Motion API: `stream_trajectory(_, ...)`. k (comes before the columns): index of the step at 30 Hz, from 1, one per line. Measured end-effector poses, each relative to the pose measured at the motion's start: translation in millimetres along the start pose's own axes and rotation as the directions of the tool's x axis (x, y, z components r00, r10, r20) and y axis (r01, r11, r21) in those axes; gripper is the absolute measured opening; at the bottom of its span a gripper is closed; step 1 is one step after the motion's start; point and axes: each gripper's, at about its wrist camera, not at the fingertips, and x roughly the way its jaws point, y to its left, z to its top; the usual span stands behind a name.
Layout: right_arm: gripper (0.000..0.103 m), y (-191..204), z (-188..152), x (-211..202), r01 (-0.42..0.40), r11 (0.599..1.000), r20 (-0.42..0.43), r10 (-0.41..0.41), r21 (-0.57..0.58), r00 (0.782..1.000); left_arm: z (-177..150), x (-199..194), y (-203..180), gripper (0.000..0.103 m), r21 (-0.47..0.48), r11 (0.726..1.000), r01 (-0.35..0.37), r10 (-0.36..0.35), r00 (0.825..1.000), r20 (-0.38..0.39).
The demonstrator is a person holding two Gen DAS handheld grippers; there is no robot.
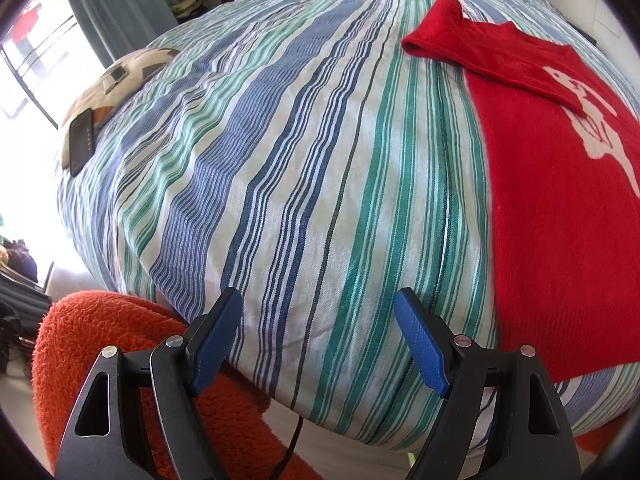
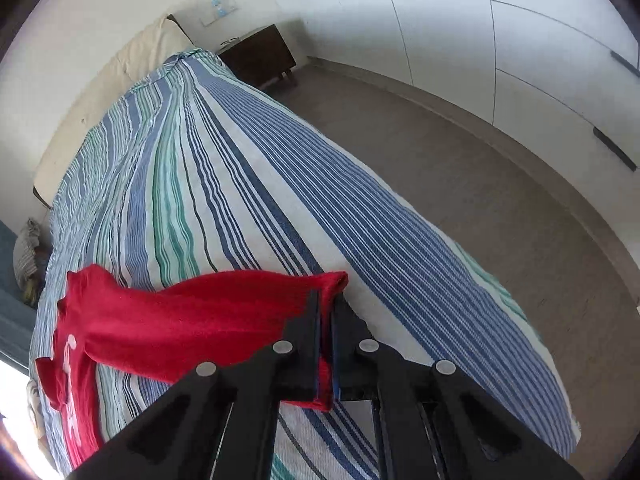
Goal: Fold small clothes
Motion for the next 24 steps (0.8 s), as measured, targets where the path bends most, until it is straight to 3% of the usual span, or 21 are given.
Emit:
stream_trajectory(4, 0.032, -17.1, -1.2, -17.1, -0.087, 0.987, 0.03, 0.083, 0.139, 0.996, -1.0, 0.0, 3.1, 0.081, -0.009, 1.0, -0.002, 0.002, 1.0, -0.003)
stream_trajectory(6, 0.033, -27.1, -6.6, -29.1, -0.133, 0.964, 0.021, 0.132, 0.23, 0.991, 0.1, 1.4, 5.0, 0.081, -0.022, 1.0, 0.001, -0.001, 1.0, -0.008)
stream_trajectory(9, 0.033, -38.6, -23.9, -32.0, -0.23, 0.891, -0.02, 0.258, 0.391, 0.966, 2.2, 4.7, 6.0, 0.081, -0.039, 0.999, 0.009, -0.009, 1.0, -0.02)
stream_trajectory(11, 0.033, -38.4, -30.9, -24.8, -0.283, 0.85, -0.025, 0.328, 0.445, 0.944, 3.4, 6.6, 4.9, 0.081, -0.038, 0.999, 0.009, -0.01, 1.0, -0.025)
stream_trajectory(13, 0.032, -37.8, -32.4, -13.1, -0.291, 0.836, -0.017, 0.337, 0.466, 0.941, 4.3, 7.5, 3.4, 0.081, -0.03, 1.0, 0.006, -0.007, 1.0, -0.025)
stream_trajectory(14, 0.01, -39.0, -32.6, -10.4, -0.278, 0.838, -0.009, 0.319, 0.469, 0.948, 4.1, 6.8, 3.1, 0.081, -0.027, 1.0, 0.005, -0.006, 1.0, -0.022)
stream_trajectory(15, 0.004, -36.0, -31.2, -10.4, -0.22, 0.863, -0.01, 0.252, 0.454, 0.968, 3.6, 5.5, 3.7, 0.081, -0.026, 1.0, 0.005, -0.006, 1.0, -0.019)
stream_trajectory(18, 0.003, -31.1, -34.7, -23.2, -0.081, 0.912, -0.008, 0.092, 0.401, 0.996, -0.4, 0.7, 10.9, 0.081, -0.047, 0.999, 0.007, -0.008, 1.0, -0.01)
stream_trajectory(22, 0.003, -20.1, -37.9, -20.3, -0.006, 0.935, -0.026, 0.016, 0.354, 1.0, -0.6, 4.7, 18.0, 0.081, -0.076, 0.997, 0.01, -0.012, 1.0, -0.027)
stream_trajectory(24, 0.014, -13.0, -35.1, -22.3, -0.007, 0.946, -0.019, 0.014, 0.324, 1.0, 1.0, 1.6, 16.6, 0.081, -0.066, 0.998, 0.005, -0.007, 1.0, -0.025)
